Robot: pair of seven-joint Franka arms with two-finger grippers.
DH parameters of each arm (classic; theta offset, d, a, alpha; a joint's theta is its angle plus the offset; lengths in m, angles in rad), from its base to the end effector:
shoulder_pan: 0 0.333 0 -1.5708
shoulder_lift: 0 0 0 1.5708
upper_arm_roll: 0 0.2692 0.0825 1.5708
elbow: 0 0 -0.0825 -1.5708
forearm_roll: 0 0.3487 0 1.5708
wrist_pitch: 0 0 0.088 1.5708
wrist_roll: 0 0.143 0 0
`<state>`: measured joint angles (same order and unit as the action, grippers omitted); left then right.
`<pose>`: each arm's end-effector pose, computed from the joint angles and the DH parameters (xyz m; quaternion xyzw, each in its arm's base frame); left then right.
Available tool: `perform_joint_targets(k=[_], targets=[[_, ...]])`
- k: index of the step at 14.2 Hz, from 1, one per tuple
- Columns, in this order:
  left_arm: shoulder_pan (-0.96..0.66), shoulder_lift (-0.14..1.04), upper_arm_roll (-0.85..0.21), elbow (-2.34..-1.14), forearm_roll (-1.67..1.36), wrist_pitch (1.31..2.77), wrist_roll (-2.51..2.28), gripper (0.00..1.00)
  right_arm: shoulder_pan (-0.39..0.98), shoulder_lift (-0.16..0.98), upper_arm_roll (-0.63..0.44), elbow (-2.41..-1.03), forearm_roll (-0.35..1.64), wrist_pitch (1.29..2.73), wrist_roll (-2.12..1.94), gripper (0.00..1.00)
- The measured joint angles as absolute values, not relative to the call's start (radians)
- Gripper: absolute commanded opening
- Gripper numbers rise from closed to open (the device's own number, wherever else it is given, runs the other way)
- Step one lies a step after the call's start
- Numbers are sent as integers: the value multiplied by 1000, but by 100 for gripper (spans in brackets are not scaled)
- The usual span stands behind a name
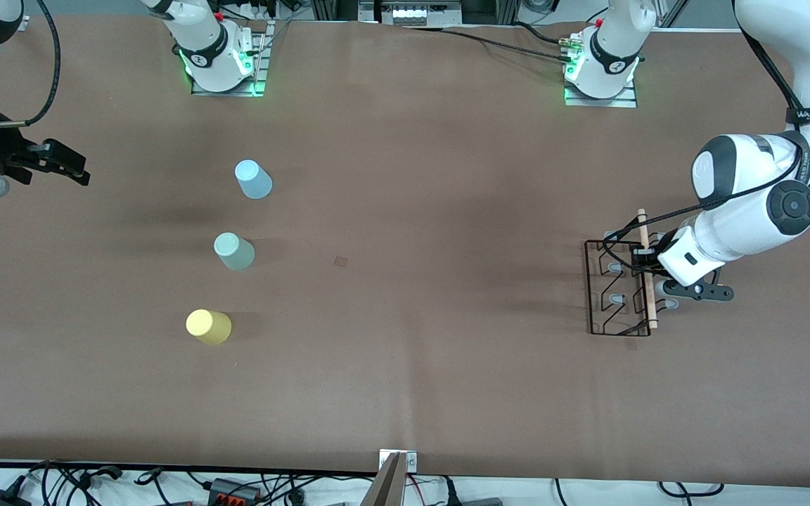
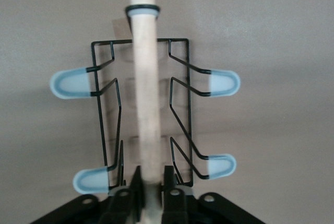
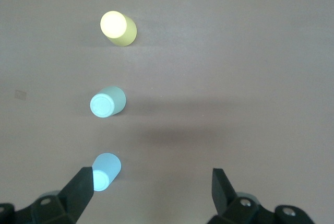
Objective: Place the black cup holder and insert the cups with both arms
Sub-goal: 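Grasp the wooden handle with the left gripper while the right gripper reaches out, then carry the rack to mid-table with the left gripper while the right gripper reaches cups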
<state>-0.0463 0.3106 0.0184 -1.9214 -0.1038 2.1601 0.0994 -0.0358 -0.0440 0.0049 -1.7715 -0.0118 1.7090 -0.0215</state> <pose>0.5640 -0.0231 0.2664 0.9980 -0.0335 -0.0344 0.0405 0.5129 -0.0174 0.4880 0.9999 -0.0038 -0.0094 0.0057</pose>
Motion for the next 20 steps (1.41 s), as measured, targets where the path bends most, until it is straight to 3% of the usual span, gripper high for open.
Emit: perform_joint_targets(k=[5, 10, 14, 20], targets=[[-49, 307, -48, -1886, -105, 2147, -8, 1, -36, -40, 5, -1772, -12, 1709, -21, 100], [-148, 332, -161, -1690, -106, 2065, -296, 1, -36, -35, 5, -1772, -12, 1710, -21, 100], [-327, 468, -167, -1526, -106, 2057, -547, 1, -34, -21, 9, -1772, -12, 1724, -21, 100], [-510, 671, -168, -1294, -106, 2103, -712, 1, 67, 211, 19, -1750, -3, 1784, -8, 100]])
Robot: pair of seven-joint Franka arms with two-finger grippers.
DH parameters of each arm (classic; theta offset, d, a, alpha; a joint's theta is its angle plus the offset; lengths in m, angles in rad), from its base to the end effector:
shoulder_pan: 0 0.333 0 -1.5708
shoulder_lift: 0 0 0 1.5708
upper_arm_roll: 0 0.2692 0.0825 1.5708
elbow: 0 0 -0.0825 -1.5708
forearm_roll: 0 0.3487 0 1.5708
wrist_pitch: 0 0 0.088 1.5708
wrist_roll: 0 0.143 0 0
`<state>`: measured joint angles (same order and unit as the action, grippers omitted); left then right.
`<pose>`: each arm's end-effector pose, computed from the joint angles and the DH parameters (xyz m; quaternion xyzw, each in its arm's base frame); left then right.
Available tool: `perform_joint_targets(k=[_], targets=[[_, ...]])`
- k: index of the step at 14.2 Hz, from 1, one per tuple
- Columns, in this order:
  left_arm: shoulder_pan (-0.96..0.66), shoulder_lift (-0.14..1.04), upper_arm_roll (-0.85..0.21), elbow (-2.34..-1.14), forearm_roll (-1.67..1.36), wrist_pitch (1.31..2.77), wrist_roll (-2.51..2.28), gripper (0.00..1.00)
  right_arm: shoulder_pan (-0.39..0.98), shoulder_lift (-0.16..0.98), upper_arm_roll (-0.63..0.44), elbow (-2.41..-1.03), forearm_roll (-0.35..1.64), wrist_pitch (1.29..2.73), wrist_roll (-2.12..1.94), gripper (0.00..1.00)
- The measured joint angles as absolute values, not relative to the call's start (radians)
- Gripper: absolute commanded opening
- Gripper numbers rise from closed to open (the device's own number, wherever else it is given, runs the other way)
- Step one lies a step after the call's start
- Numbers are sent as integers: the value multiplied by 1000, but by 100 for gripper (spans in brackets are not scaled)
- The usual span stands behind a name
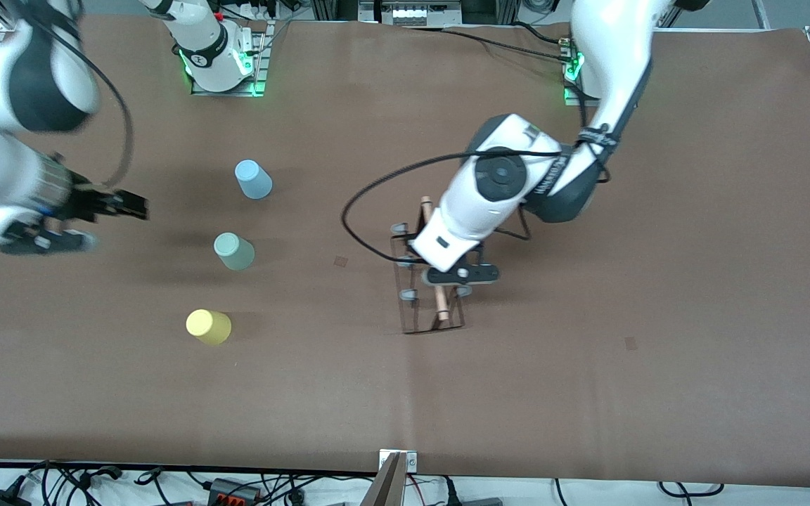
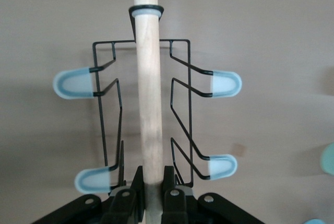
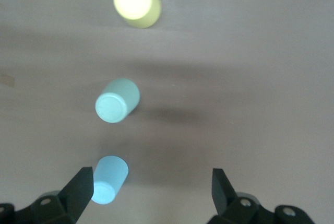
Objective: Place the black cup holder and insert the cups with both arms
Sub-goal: 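Carry the rack to mid-table with the left gripper while the right gripper reaches cups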
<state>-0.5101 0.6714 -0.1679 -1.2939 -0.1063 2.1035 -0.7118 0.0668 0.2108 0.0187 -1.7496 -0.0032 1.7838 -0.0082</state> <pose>0.5485 -0.4234 0.3112 0.9906 0.0619 -0.0069 0.1220 0.5505 0.0464 0.3666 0.9950 0.0471 -0.0881 0.0030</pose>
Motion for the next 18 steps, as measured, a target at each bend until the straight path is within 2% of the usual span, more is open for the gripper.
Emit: perform_joint_targets(k=[3, 8, 9, 10, 11, 12, 14, 15, 18], targets=[[-564, 724, -168, -1224, -106, 2164, -744, 2, 137, 311, 20, -1745, -3, 1846, 100, 100], [-641, 790, -159, -1211, -106, 2223, -797, 7, 180, 433, 19, -1755, -3, 1939, 142, 100], [-645, 804, -159, -1207, -106, 2241, -800, 15, 179, 446, 16, -1764, -3, 1951, 151, 100], [-645, 812, -158, -1202, -106, 2248, -800, 50, 178, 453, 15, -1777, -3, 1965, 159, 100], [-645, 816, -156, -1200, -106, 2249, -801, 68, 177, 455, 14, -1793, -3, 1982, 168, 100], [-645, 817, -154, -1199, -106, 2249, -801, 70, 177, 455, 14, -1808, -3, 1996, 188, 100], [-644, 818, -150, -1197, -98, 2248, -800, 87, 177, 455, 14, -1829, -3, 2017, 223, 100], [-644, 817, -150, -1190, -91, 2241, -800, 100, 177, 455, 14, -1837, -2, 2026, 243, 100], [-625, 783, -143, -1150, -81, 2163, -799, 100, 178, 459, 14, -1852, 40, 2033, 284, 100]])
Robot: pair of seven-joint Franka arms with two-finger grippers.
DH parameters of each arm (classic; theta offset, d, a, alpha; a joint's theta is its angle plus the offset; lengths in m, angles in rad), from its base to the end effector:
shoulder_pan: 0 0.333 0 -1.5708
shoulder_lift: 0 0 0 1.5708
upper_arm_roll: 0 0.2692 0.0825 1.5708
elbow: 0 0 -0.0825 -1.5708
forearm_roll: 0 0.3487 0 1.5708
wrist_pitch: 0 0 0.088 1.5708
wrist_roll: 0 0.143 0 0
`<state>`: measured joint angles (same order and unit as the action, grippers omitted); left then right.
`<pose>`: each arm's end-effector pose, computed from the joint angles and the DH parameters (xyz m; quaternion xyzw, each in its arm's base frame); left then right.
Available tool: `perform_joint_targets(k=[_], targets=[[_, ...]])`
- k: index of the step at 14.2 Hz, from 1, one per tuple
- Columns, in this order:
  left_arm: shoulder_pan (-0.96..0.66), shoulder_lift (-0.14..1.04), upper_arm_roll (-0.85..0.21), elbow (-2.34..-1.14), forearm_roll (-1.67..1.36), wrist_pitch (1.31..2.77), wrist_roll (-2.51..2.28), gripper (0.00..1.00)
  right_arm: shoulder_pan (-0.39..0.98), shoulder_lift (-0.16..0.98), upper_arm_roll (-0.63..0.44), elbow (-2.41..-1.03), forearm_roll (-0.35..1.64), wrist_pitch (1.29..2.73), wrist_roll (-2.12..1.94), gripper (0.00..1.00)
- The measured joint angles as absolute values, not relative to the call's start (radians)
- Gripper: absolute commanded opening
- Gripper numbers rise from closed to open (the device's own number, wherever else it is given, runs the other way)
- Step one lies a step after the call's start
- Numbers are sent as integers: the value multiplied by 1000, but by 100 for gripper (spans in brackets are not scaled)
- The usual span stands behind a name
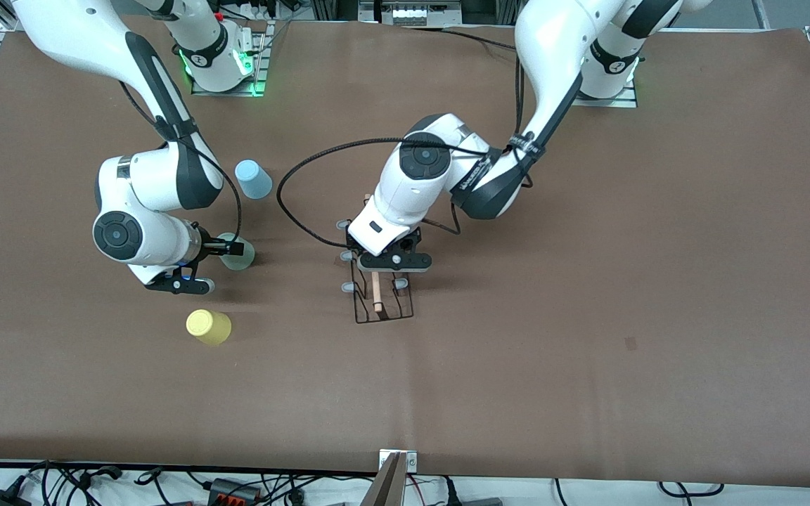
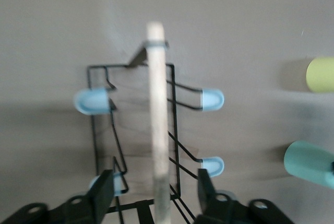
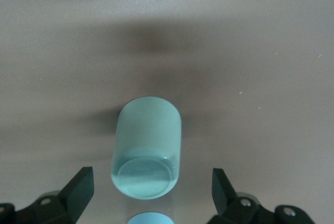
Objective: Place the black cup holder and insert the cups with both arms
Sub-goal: 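Carry the rack to mid-table with the left gripper while the right gripper reaches cups, then release the rack and withdraw the left gripper while the right gripper grasps teal cup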
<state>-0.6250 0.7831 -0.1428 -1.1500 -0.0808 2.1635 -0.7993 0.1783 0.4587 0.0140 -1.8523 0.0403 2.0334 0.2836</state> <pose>0.5342 -0.4861 0.3046 0.9877 0.0603 0.0248 0.1424 0.5409 0.1090 0.2020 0.9886 -0.0569 -0.1391 0.0134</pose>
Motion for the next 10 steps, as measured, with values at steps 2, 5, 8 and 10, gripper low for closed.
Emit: perform_joint_targets(k=[2, 5, 8, 10], targets=[[-561, 723, -137, -1136, -75, 2084, -763, 100, 178, 471, 14, -1857, 93, 2039, 286, 100], [-429, 632, -132, -1134, -74, 1918, -607, 100, 178, 491, 14, -1857, 107, 2050, 287, 100], [-308, 559, -130, -1135, -59, 1806, -548, 100, 177, 503, 14, -1859, 108, 2050, 287, 100], [-248, 510, -129, -1134, -4, 1738, -545, 100, 177, 509, 13, -1860, 108, 2050, 287, 100]])
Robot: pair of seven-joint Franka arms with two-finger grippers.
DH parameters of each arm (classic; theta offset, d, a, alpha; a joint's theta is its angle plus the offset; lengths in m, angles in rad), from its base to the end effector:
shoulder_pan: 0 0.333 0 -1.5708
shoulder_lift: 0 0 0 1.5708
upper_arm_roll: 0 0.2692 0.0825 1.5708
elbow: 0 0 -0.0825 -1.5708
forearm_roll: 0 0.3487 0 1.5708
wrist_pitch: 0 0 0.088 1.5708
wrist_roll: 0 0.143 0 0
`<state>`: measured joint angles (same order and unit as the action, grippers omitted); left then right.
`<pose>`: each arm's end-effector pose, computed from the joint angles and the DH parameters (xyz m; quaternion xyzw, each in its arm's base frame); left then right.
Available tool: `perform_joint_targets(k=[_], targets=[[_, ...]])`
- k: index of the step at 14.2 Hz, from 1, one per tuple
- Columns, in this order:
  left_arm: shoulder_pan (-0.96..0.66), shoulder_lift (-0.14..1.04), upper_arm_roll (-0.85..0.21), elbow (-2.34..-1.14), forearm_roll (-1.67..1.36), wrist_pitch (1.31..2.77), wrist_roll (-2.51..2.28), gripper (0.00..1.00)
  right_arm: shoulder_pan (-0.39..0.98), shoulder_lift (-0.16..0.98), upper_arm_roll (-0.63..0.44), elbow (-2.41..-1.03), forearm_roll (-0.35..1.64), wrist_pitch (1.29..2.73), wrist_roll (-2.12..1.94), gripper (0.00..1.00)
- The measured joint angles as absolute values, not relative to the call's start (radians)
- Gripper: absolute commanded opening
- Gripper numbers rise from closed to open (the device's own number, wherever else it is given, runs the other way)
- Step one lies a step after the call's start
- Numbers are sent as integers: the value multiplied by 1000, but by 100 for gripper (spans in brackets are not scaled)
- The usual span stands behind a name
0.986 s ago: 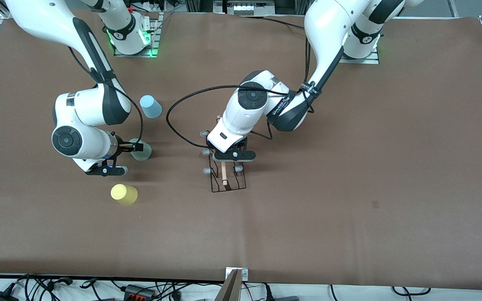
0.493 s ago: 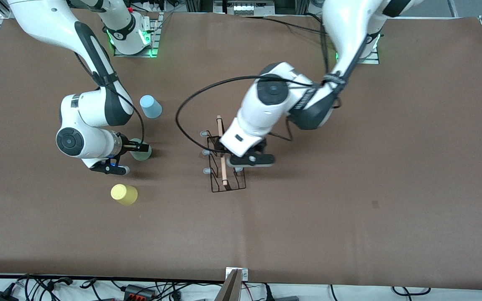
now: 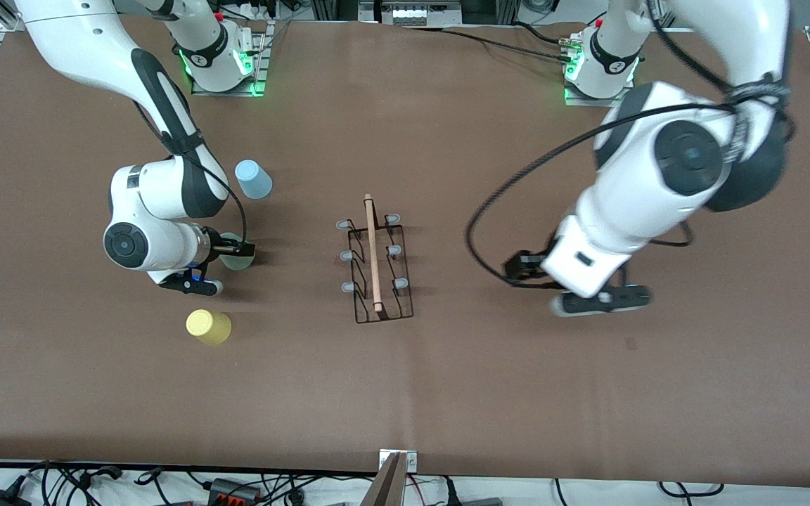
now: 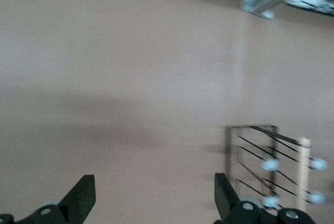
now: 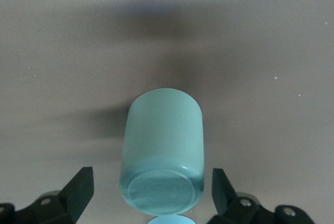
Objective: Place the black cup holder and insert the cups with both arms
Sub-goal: 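Release the rack and withdraw the left gripper while the right gripper grasps teal cup, then lift the teal cup with the right gripper and carry it to the rack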
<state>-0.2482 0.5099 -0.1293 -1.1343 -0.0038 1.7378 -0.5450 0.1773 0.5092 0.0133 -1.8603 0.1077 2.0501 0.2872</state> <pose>0.6178 -0.2259 0.4524 0.9939 0.0934 0.0290 0.0512 0.5330 0.1124 0.1726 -0.9830 0.0800 0.1653 0.0076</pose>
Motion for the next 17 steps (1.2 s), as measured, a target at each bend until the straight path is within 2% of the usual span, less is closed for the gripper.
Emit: perform_joint_targets(k=[6, 7, 8, 11, 12, 13, 17], targets=[[37, 325, -134, -1139, 20, 1513, -270, 100, 175, 517, 8, -1859, 104, 2056, 287, 100], [66, 315, -134, -1148, 20, 1483, -217, 100, 175, 517, 8, -1859, 99, 2056, 287, 96], [80, 311, -134, -1163, 20, 1463, -192, 100, 175, 517, 8, -1859, 96, 2056, 287, 85], [106, 299, -136, -1244, 20, 1488, -150, 100, 175, 517, 8, -1859, 96, 2056, 287, 40], [114, 290, -136, -1277, 20, 1509, -117, 100, 175, 517, 8, -1859, 96, 2056, 287, 31], [119, 277, -137, -1310, 20, 1523, -98, 100, 175, 515, 8, -1856, 96, 2055, 287, 26], [131, 171, -140, -1475, 20, 1602, -83, 100, 178, 511, 9, -1773, 95, 2008, 286, 24]])
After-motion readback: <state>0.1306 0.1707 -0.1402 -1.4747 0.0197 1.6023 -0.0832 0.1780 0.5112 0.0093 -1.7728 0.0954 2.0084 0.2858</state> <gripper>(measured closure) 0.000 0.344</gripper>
